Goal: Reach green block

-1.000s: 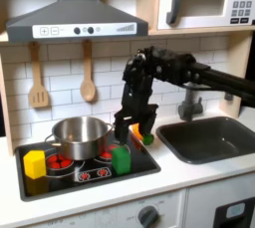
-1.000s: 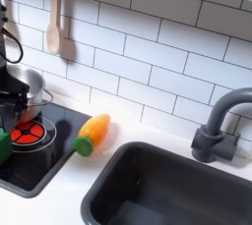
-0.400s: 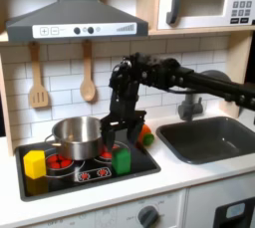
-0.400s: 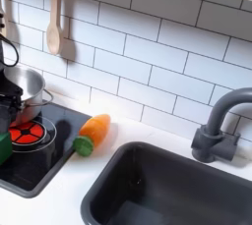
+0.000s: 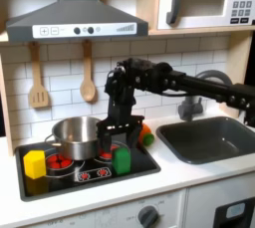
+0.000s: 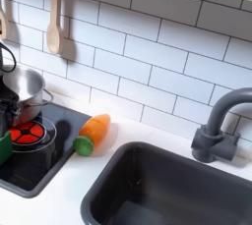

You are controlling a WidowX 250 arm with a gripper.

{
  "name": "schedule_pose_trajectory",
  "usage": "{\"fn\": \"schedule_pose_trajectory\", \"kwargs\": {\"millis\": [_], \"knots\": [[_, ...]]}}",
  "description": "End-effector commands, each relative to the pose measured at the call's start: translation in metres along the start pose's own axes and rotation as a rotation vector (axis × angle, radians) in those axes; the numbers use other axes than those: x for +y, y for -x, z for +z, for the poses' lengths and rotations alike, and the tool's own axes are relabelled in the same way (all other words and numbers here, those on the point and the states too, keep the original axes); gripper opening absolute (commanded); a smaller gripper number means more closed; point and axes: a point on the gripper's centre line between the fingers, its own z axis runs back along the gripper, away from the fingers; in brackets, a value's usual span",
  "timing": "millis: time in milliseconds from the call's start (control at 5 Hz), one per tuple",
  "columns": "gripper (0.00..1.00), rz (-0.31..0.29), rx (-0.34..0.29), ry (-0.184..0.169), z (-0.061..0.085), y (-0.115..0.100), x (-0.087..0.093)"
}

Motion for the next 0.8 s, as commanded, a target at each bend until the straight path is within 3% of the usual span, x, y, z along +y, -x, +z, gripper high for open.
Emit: {"fn": "schedule_pose_trajectory", "kwargs": {"millis": [0,400,600], "knots": [[1.0,-0.05,0.006,0.023,-0.004,0.001,-0.015],[1.0,-0.037,0.046,0.024,-0.023,0.005,-0.018],[1.0,-0.023,0.034,0.012,-0.02,0.002,-0.014]]}}
